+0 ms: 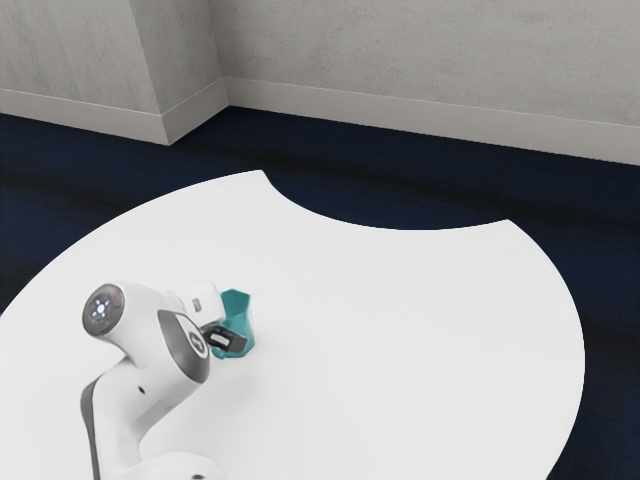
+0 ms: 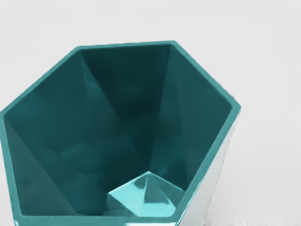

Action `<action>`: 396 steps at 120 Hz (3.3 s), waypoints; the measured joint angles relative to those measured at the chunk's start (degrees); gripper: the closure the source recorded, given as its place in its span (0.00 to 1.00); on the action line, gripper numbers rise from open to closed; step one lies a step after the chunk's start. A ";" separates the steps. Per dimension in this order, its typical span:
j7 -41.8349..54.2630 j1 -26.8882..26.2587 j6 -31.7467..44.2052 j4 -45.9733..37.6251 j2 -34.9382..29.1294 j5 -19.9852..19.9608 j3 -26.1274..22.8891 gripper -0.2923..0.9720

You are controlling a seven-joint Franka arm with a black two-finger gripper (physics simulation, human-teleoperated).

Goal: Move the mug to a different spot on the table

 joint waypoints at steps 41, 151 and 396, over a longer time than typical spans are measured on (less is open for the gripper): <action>2.47 -0.11 0.00 -1.87 0.09 -0.62 -0.50 0.25; 1.91 -23.54 2.62 -13.82 23.55 -0.24 2.95 0.23; -32.21 -48.23 -0.58 29.70 65.90 89.80 67.73 0.23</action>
